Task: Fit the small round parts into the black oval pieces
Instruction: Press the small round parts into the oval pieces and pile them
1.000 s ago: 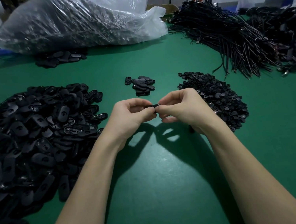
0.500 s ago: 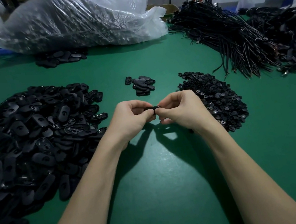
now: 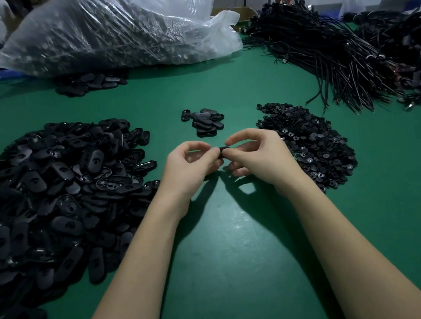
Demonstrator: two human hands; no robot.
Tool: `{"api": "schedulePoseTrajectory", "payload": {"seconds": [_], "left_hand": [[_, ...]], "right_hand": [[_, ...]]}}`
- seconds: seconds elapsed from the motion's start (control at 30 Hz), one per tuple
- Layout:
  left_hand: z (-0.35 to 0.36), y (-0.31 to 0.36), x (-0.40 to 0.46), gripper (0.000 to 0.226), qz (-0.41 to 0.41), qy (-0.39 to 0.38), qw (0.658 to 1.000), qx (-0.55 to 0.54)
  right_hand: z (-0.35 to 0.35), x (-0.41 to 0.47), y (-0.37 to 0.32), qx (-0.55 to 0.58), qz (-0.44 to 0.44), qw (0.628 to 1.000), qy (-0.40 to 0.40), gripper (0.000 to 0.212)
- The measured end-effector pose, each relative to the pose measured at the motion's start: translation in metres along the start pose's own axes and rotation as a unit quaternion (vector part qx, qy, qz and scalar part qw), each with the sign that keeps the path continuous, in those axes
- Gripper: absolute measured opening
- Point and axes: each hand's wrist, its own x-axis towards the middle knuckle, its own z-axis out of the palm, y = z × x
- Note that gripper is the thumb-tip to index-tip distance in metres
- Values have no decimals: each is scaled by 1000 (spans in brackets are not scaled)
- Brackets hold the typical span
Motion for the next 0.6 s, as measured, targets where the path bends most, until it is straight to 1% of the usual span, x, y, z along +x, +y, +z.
{"api": "schedulePoseTrajectory", "payload": {"seconds": [0.03,0.1,0.2,0.27,0.47,0.6], "left_hand": [[-1,1,2,12,-14,-1,999,-33],[-3,3,5,13,-35,7,997,-65],[-1,1,7,11,-43,18,998,-50],[0,-1,8,11,-38,17,998,-38],[-2,-5,12,10,-37,9,999,-26],[-3,-5,12,11,-35,4,999,-16]], "right_hand": [[0,3,0,-4,0,1000,16,9],[1,11,0,-17,-4,998,67,11],[11,27,-3,-44,-20,991,125,14],[20,41,-7,-75,-32,988,129,13],[35,86,-24,-116,-54,982,142,11],[34,91,-21,-165,-75,974,137,14]]}}
